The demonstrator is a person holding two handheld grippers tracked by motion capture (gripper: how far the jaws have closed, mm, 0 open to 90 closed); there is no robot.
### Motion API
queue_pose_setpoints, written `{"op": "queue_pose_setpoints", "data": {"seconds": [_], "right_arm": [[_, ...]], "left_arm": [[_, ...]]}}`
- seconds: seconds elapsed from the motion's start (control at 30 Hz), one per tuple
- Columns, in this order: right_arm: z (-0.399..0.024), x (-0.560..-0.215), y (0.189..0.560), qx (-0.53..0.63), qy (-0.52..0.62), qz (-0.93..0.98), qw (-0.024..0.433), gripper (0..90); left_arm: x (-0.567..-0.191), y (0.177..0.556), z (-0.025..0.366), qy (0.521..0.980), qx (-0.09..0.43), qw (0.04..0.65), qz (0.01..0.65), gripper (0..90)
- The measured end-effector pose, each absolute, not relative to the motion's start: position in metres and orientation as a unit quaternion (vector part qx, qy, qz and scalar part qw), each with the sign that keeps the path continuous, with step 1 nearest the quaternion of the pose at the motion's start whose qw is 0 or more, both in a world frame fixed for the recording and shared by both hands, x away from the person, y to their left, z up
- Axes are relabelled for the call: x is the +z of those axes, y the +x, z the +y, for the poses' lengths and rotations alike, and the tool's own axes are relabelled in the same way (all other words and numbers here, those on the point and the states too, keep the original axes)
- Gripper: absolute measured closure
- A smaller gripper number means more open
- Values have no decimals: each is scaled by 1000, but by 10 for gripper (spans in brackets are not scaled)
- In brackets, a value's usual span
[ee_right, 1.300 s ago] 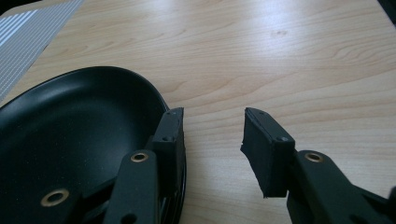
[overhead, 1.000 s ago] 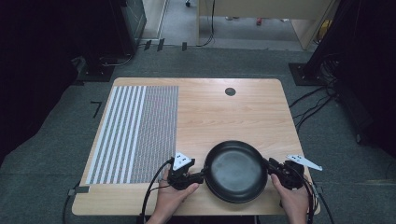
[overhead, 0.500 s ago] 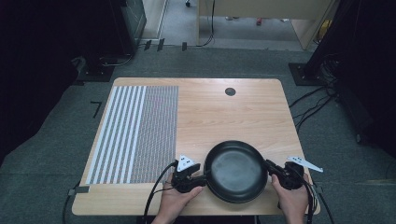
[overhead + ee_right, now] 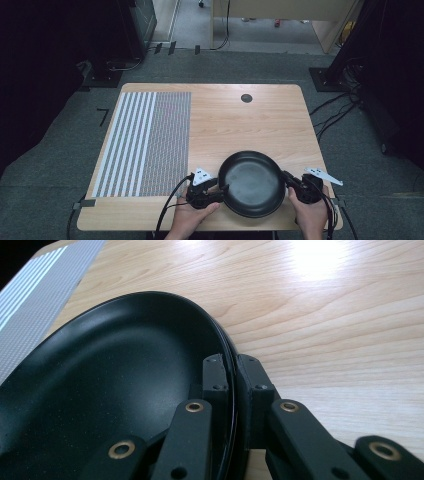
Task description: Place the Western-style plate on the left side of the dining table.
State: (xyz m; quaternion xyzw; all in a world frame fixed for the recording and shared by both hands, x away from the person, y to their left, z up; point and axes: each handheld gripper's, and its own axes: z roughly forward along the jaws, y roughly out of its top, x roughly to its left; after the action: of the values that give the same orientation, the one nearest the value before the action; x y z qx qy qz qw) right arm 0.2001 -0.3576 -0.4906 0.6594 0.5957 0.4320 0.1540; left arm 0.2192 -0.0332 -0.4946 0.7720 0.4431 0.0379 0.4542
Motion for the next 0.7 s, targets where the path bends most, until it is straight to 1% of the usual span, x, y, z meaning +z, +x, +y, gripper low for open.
{"op": "queue_pose_setpoints", "data": {"seconds": [0.07,0.2,0.23,0.33,0.4,0.57,0.6,0.63,0.7], "right_arm": [[-355,-491,200,430,659,596,160,842],[-357,-491,201,436,662,591,150,846],[-359,-492,201,443,665,586,139,848],[-359,-495,201,452,663,583,129,847],[-356,-499,204,466,657,583,103,844],[-352,-498,204,461,653,591,110,840],[-352,-498,204,462,653,591,105,841],[-352,-498,204,463,654,591,97,841],[-351,-498,204,462,651,596,88,839]], "left_arm": [[-494,219,-33,772,36,453,445,504],[-494,220,-33,772,34,452,446,510],[-494,220,-32,771,31,452,447,510],[-494,221,-31,770,20,452,450,509],[-493,222,-30,770,12,451,451,508],[-491,225,-25,771,-4,452,449,504],[-490,225,-23,771,-3,451,450,504],[-489,225,-22,770,2,449,454,508],[-483,225,-20,774,5,443,453,546]]}}
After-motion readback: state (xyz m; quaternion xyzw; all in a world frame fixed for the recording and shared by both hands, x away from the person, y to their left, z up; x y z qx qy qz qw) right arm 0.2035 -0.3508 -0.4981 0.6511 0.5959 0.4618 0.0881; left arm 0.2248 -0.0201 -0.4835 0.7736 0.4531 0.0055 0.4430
